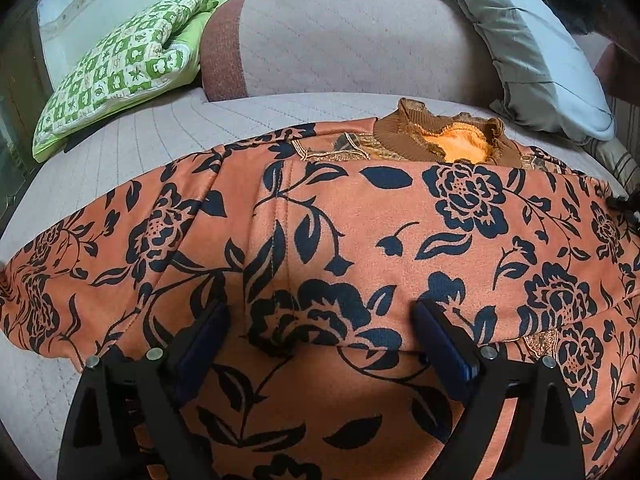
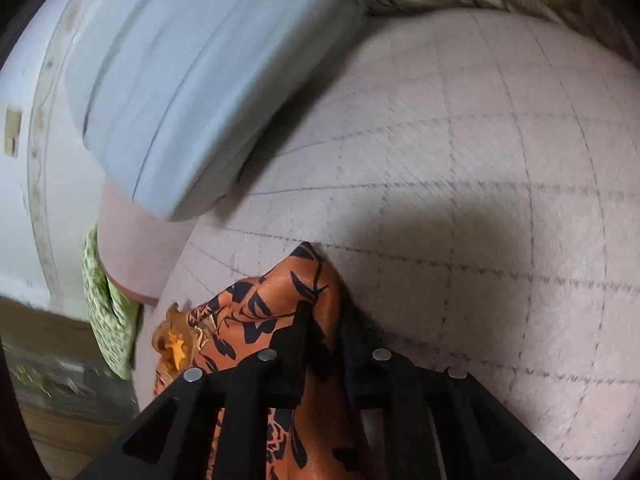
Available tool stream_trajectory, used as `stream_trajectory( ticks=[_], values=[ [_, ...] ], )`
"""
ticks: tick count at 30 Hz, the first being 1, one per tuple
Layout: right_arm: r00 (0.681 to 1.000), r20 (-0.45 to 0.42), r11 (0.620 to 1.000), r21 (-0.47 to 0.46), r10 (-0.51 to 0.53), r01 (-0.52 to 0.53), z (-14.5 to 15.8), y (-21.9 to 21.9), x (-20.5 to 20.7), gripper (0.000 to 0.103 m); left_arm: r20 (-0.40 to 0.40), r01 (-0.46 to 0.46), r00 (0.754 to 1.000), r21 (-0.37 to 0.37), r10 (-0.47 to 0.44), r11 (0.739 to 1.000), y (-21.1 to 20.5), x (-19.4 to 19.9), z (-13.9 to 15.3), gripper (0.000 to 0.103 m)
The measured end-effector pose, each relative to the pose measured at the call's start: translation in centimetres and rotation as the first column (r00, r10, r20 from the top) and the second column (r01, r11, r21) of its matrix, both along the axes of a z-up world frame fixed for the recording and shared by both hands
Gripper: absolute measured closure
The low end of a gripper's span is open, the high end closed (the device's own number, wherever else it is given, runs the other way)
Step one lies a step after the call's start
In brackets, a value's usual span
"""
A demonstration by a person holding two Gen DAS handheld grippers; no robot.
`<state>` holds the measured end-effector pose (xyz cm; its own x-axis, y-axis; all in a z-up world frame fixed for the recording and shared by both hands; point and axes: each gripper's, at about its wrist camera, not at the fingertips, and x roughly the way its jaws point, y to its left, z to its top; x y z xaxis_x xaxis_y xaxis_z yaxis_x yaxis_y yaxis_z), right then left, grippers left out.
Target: Fold small clothes
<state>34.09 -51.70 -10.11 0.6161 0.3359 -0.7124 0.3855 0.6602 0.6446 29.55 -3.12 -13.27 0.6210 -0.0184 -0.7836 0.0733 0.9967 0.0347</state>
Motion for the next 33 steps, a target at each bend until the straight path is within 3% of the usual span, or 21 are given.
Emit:
stream_trajectory(
  ticks=[2, 4, 7, 9, 11, 12, 14, 15, 19, 21, 22, 23, 24, 25, 26, 28, 29, 30, 31, 32, 33],
  values=[
    [0.998, 0.054, 0.998, 0.062, -0.033, 0.029, 1.2, -0.7, -1.3, 0.082, 0.003, 0.0, 1.0, 0.0, 0.0, 1.0, 0.0, 0.0, 0.0, 0.009],
    [0.998, 0.03, 0.998, -0.039, -0.048, 0.049, 2.5, -0.9, -1.9, 0.082, 0.006, 0.0, 1.0, 0.002, 0.0, 1.0, -0.1, -0.1, 0.0, 0.009],
    [0.995, 0.08, 0.993, -0.105, 0.059, -0.051, 4.9, 0.9, -3.0, 0.082, 0.005, 0.001, 1.0, 0.002, -0.001, 1.0, -0.1, -0.1, 0.0, 0.008],
    [0.98, 0.132, 0.987, -0.075, 0.151, -0.142, 5.9, 2.7, -3.4, 0.082, 0.007, 0.001, 1.0, 0.002, -0.001, 1.0, -0.1, -0.1, 0.0, 0.008],
    [0.973, 0.042, 0.966, -0.136, 0.228, -0.22, 4.9, 3.8, -3.6, 0.081, 0.008, 0.001, 1.0, 0.0, -0.001, 1.0, -0.1, -0.1, 0.0, 0.008],
    [0.974, -0.092, 0.956, -0.196, 0.205, -0.22, 3.1, 3.4, -3.2, 0.081, 0.008, 0.001, 1.0, -0.001, -0.001, 1.0, -0.1, -0.1, 0.0, 0.008],
    [0.995, -0.063, 0.995, -0.06, 0.08, -0.083, 2.1, 0.7, -4.3, 0.091, 0.011, 0.001, 1.0, -0.002, -0.001, 1.0, 0.0, -0.2, 0.0, 0.008],
    [0.999, -0.037, 0.995, -0.095, 0.031, -0.034, 3.5, 0.5, -5.2, 0.083, 0.01, 0.001, 1.0, -0.004, -0.001, 1.0, 0.0, -0.2, 0.0, 0.008],
    [0.977, 0.059, 0.977, -0.072, 0.204, -0.2, 6.5, 4.7, -6.7, 0.083, 0.009, 0.0, 1.0, 0.005, 0.0, 1.0, -0.1, -0.1, -0.1, 0.008],
    [0.948, 0.025, 0.945, -0.093, 0.317, -0.314, 5.6, 6.0, -7.4, 0.082, 0.01, 0.0, 1.0, 0.0, 0.0, 1.0, -0.1, -0.2, -0.1, 0.008],
    [0.952, -0.049, 0.942, -0.143, 0.301, -0.305, 4.5, 5.6, -7.4, 0.082, 0.011, 0.001, 1.0, -0.004, -0.001, 1.0, -0.1, -0.2, 0.0, 0.008],
    [0.97, -0.089, 0.966, -0.106, 0.226, -0.235, 3.0, 4.2, -7.6, 0.099, 0.011, 0.001, 1.0, -0.005, -0.001, 1.0, -0.1, -0.2, 0.0, 0.007],
    [0.988, -0.067, 0.99, 0.004, 0.139, -0.139, 2.5, 2.5, -8.2, 0.103, 0.014, 0.003, 1.0, -0.008, -0.002, 1.0, 0.0, -0.2, 0.0, 0.007],
    [0.993, -0.057, 0.995, -0.006, 0.102, -0.102, 3.5, 2.4, -8.6, 0.103, 0.014, 0.002, 1.0, -0.011, -0.002, 1.0, 0.1, -0.2, 0.0, 0.007],
    [0.992, -0.026, 0.989, -0.083, 0.124, -0.126, 5.3, 3.6, -8.8, 0.094, 0.014, 0.003, 1.0, -0.013, -0.002, 1.0, 0.2, -0.2, 0.0, 0.007],
    [0.971, 0.065, 0.97, -0.095, 0.23, -0.224, 7.6, 5.9, -9.1, 0.094, 0.013, 0.002, 1.0, -0.004, -0.002, 1.0, 0.1, -0.1, -0.1, 0.007],
    [0.964, 0.064, 0.958, -0.145, 0.257, -0.246, 7.7, 6.5, -9.1, 0.09, 0.013, 0.002, 1.0, 0.001, -0.002, 1.0, 0.0, -0.1, -0.1, 0.007],
    [0.975, -0.023, 0.954, -0.198, 0.223, -0.223, 6.6, 6.7, -8.6, 0.088, 0.011, 0.002, 1.0, 0.001, -0.002, 1.0, 0.0, -0.1, 0.0, 0.007],
    [0.981, -0.108, 0.974, -0.144, 0.159, -0.174, 4.4, 5.2, -8.8, 0.089, 0.007, 0.003, 1.0, -0.005, -0.002, 1.0, 0.0, 0.0, 0.1, 0.007],
    [0.994, -0.058, 0.994, -0.047, 0.093, -0.096, 4.2, 4.0, -9.9, 0.093, -0.005, 0.006, 1.0, -0.029, -0.006, 1.0, 0.4, -0.1, 0.5, 0.007],
    [0.996, -0.038, 0.995, -0.059, 0.083, -0.085, 5.3, 4.0, -10.3, 0.09, -0.013, 0.016, 1.0, -0.05, -0.016, 0.999, 0.9, -0.2, 1.0, 0.007]
  ],
)
